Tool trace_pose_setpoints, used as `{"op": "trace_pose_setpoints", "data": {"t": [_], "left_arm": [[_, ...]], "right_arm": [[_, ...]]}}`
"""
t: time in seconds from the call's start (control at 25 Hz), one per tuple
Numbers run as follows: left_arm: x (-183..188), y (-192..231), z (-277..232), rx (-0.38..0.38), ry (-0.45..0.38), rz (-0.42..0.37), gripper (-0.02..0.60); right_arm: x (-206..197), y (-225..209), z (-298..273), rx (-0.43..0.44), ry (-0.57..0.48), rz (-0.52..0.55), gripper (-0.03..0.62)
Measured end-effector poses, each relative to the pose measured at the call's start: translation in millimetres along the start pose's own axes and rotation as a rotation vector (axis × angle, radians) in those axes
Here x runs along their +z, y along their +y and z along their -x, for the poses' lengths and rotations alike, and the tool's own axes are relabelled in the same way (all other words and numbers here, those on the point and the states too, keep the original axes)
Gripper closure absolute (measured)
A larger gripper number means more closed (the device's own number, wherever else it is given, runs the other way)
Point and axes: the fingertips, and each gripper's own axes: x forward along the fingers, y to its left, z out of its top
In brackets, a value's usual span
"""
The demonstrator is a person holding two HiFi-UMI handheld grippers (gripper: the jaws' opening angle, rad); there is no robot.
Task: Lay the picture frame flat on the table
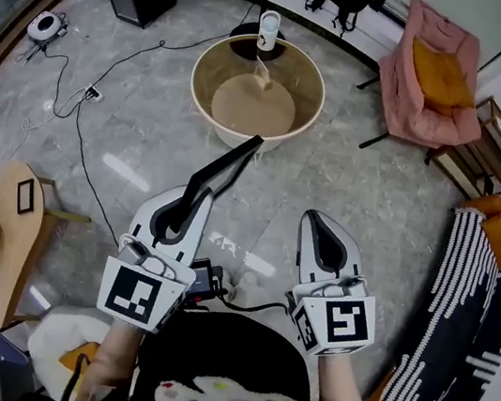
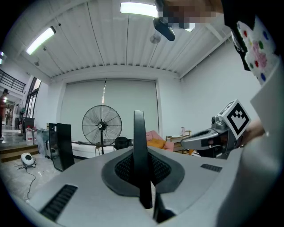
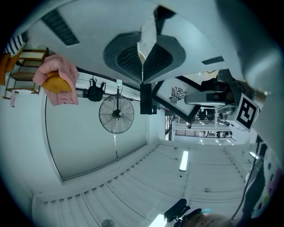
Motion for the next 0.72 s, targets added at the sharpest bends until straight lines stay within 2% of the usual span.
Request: {"op": "trace_pose_setpoints", "data": {"t": [0.24,0.72], "left_arm": [[4,3,11,-0.025,-0.024,-0.012,0.554],[6,19,31,-0.01,-0.044,-0.01,0.554]], "right_arm": [[0,11,5,-0.031,-0.012,-0.01,0.559],[1,31,3,-0.035,-0.011,-0.002,0.559]]}}
